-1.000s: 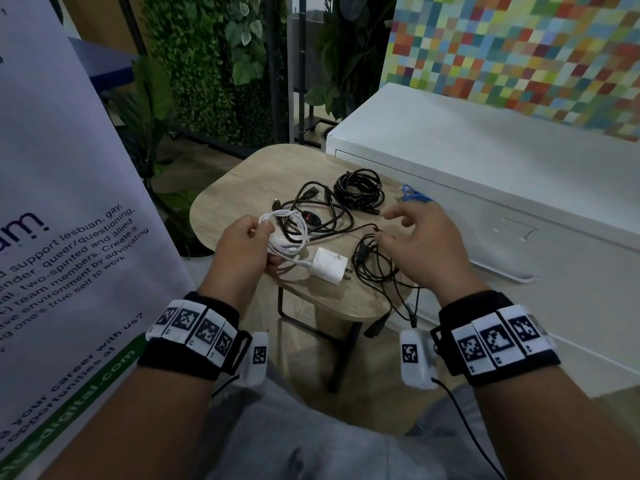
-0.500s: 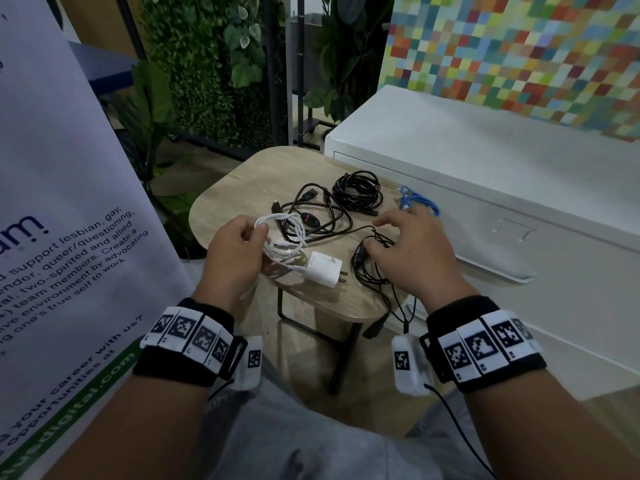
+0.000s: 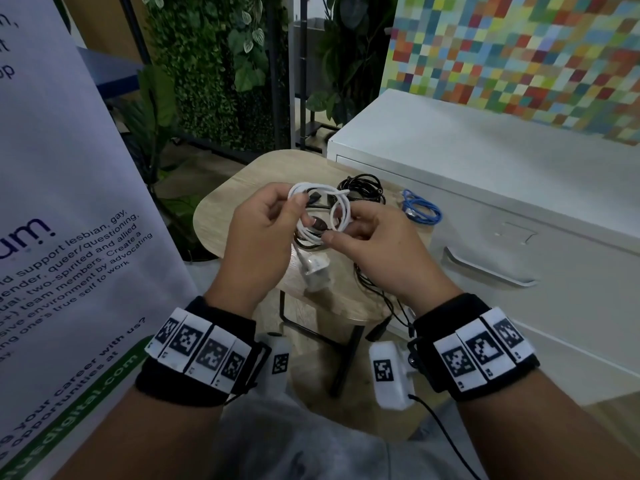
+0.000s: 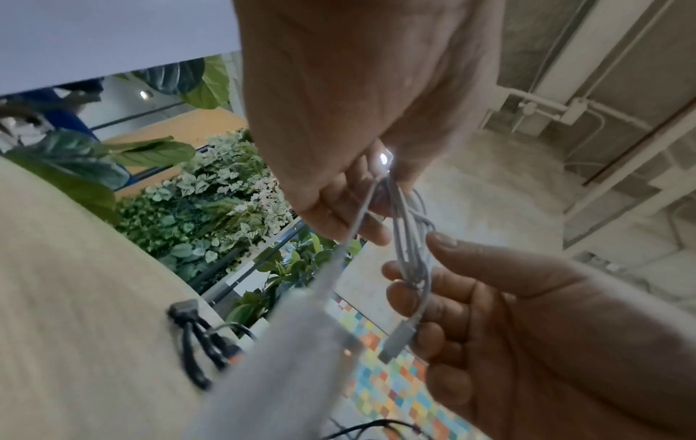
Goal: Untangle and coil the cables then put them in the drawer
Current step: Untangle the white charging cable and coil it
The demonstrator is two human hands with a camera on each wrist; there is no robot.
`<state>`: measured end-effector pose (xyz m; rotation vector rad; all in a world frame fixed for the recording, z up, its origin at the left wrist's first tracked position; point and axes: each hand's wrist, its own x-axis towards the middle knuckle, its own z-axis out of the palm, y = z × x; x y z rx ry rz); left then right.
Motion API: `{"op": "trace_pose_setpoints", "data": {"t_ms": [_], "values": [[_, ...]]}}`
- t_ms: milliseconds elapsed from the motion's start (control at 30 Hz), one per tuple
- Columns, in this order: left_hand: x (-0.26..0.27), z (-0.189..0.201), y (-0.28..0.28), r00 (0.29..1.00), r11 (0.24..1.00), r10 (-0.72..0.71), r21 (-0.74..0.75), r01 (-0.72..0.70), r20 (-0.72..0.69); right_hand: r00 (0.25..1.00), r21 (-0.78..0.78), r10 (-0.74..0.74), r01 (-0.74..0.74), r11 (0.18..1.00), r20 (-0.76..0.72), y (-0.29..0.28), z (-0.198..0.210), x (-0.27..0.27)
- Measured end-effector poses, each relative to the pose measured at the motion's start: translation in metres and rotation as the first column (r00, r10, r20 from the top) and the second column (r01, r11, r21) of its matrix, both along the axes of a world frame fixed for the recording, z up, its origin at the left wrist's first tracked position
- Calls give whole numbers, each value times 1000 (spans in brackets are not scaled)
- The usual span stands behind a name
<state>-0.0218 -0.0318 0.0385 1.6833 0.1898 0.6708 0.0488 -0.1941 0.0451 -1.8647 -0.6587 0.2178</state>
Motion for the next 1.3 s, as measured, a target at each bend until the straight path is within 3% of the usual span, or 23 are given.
{"op": "trace_pose_setpoints", "data": {"t_ms": [67, 167, 233, 300, 433, 533, 633, 800, 900, 1033, 1100, 1300], "values": [[-1, 6, -5, 997, 975, -76, -208, 77, 15, 1000, 17, 6, -6, 1000, 0, -3, 3, -4], [-2, 17, -12, 970, 777, -217, -582, 239, 110, 999, 29, -25, 24, 999, 31, -8, 3, -9], [-3, 23, -13, 965, 697, -230, -671, 252, 123, 997, 35, -49, 47, 998, 55, -11, 3, -13], [-3, 26, -11, 975, 710, -196, -672, 212, 100, 993, 17, -68, 67, 998, 101, -16, 4, -16], [0, 26, -8, 994, 850, -106, -518, 99, 16, 975, -79, -14, 32, 996, 222, -31, 13, -15], [3, 28, -11, 999, 899, -44, -435, 46, 16, 984, -68, 49, -38, 997, 174, -42, 28, -12], [4, 34, -18, 998, 876, -34, -479, 51, 45, 987, -31, 16, -11, 999, 160, -44, 32, -7], [5, 40, -29, 994, 744, -61, -659, 109, 95, 903, 54, -237, 233, 971, 357, -25, 8, -6], [5, 40, -34, 992, 675, -65, -728, 124, 109, 961, 188, -235, 205, 960, 149, -10, -5, -18], [8, 38, -40, 993, 623, 15, -778, 82, 117, 979, 383, -39, 115, 916, -200, 3, -3, -43], [8, 37, -42, 991, 617, 43, -783, 74, 128, 977, 417, -19, 109, 902, -215, 4, 1, -47], [5, 34, -54, 983, 740, 35, -666, 95, 180, 940, 547, -113, 281, 788, -321, 7, 1, -41]]}}
